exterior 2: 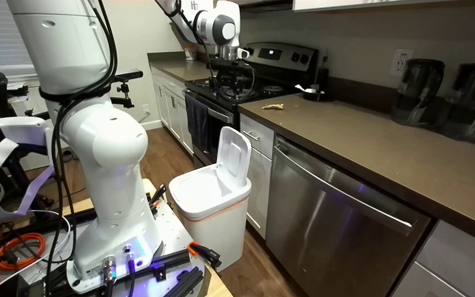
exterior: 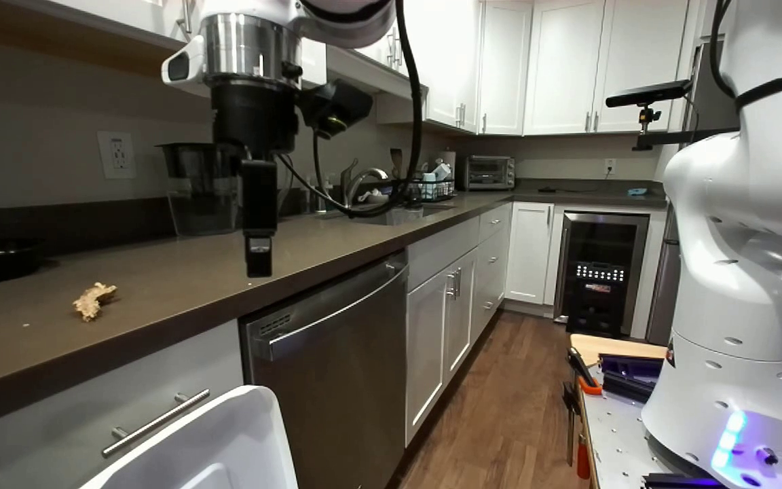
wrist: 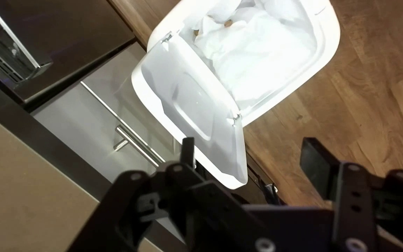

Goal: Put the paper in the bin

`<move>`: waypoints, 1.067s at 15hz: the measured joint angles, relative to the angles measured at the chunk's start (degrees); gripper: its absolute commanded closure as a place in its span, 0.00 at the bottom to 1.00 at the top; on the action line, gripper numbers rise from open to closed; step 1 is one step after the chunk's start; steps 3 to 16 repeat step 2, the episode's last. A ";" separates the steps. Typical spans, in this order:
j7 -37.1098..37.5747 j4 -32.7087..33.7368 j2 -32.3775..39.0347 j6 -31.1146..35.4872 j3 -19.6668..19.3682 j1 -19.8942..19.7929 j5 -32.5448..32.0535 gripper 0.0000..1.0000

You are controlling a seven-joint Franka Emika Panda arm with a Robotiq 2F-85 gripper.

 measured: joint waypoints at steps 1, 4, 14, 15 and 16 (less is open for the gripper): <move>0.00 -0.01 -0.16 0.00 0.00 0.00 0.01 0.00; 0.00 -0.02 -0.30 0.00 0.00 0.00 0.02 0.00; 0.00 -0.02 -0.30 0.00 0.00 0.00 0.02 0.00; 0.00 -0.02 -0.30 0.00 0.00 0.00 0.02 0.00; 0.00 -0.02 -0.30 0.00 0.00 0.00 0.02 0.00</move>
